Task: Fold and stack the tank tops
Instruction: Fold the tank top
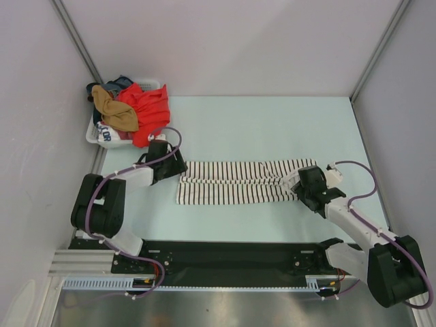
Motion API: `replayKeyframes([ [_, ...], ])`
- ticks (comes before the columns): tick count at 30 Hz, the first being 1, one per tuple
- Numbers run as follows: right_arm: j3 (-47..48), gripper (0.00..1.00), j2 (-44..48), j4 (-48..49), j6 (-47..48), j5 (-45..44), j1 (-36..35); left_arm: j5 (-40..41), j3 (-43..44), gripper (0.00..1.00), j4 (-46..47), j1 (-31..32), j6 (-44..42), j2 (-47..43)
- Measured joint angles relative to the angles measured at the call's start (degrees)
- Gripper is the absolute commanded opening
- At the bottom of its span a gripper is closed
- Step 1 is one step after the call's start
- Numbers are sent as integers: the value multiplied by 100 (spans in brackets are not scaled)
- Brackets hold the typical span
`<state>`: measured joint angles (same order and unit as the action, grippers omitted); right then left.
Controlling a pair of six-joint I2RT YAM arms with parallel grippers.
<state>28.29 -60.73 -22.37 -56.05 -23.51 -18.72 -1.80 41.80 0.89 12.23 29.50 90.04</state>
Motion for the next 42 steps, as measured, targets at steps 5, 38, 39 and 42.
replayKeyframes([
  [5,-59,62,59,-162,-378,131,79,-7,262,48,50,-2,37,339],
  [38,-63,0,-1069,1080,-275,964,1246,-98,551,0,-116,11,203,647],
  [39,-44,0,-1126,1145,-227,1021,1322,-85,516,0,-146,15,208,597],
  [42,118,0,-1438,1377,-81,1163,1504,-83,168,0,-98,28,310,273],
])
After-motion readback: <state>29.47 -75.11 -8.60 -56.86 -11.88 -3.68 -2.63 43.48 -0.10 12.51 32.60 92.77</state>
